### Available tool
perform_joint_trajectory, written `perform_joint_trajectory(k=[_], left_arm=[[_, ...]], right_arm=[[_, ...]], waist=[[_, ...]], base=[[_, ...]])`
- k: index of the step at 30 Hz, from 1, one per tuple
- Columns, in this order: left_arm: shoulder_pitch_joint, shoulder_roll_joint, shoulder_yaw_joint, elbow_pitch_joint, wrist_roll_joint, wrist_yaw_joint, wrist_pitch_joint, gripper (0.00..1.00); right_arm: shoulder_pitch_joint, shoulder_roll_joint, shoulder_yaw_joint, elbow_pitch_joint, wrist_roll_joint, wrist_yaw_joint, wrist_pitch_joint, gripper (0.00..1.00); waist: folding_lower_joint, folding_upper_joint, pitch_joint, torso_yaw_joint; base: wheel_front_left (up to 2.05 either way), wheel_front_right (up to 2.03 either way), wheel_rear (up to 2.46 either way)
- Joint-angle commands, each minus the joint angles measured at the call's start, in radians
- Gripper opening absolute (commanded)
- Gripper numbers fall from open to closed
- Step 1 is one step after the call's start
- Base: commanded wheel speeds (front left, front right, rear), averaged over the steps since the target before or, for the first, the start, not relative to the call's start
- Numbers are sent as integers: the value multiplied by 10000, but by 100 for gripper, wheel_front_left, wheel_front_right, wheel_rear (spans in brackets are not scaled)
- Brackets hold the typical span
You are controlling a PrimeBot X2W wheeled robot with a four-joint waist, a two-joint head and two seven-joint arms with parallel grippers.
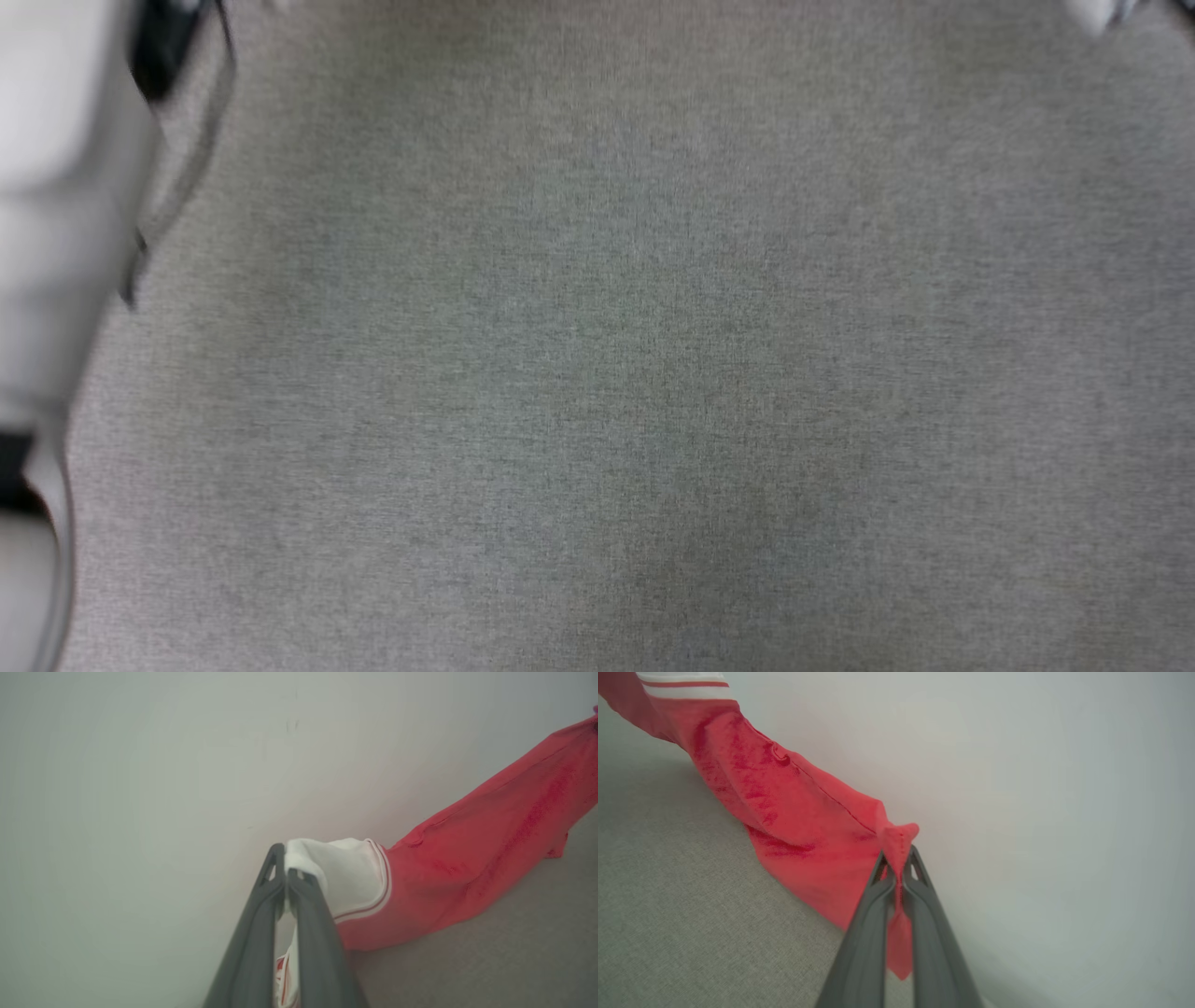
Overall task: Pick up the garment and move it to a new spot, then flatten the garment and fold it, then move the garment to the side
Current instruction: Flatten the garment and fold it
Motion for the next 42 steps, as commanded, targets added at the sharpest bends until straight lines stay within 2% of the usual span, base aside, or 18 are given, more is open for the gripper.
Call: perform_joint_trajectory(k=[1, 9, 18, 25, 32, 39, 42], left_arm=[[502, 133, 48, -159, -28, 63, -40, 0], [4828, 659, 18, -2384, -181, 718, -44, 0], [8786, 1275, -477, -3912, -574, 1413, 135, 0], [11072, 1927, -1094, -5010, -884, 1791, 821, 0], [12975, 2612, -1250, -6097, -1550, 2296, 1298, 0], [14443, 3032, -1652, -7019, -1975, 2668, 1812, 0], [14877, 3016, -1706, -7213, -2212, 2784, 1855, 0]], right_arm=[[305, -64, 44, -50, 111, -11, -119, 0], [3091, -711, 733, -929, 807, -11, -445, 0], [5950, -1777, 1376, -2316, 1607, -9, -369, 0], [7978, -2593, 1386, -3235, 1968, -9, -443, 0], [9998, -3249, 999, -4132, 2354, -9, -160, 0], [11956, -3730, 340, -4822, 2613, -9, 307, 0], [12604, -3869, -88, -5001, 2586, -11, 429, 0]], waist=[[0, 0, -282, -28], [0, 0, -1419, 25], [0, 0, -2872, 164], [0, 0, -4096, 214], [0, 0, -5093, 185], [0, 0, -5633, 156], [0, 0, -5706, 118]], base=[[0, 0, 0], [0, 0, 0], [0, 0, 0], [0, 0, 0], [0, 0, 0], [0, 0, 0], [0, 0, 0]])
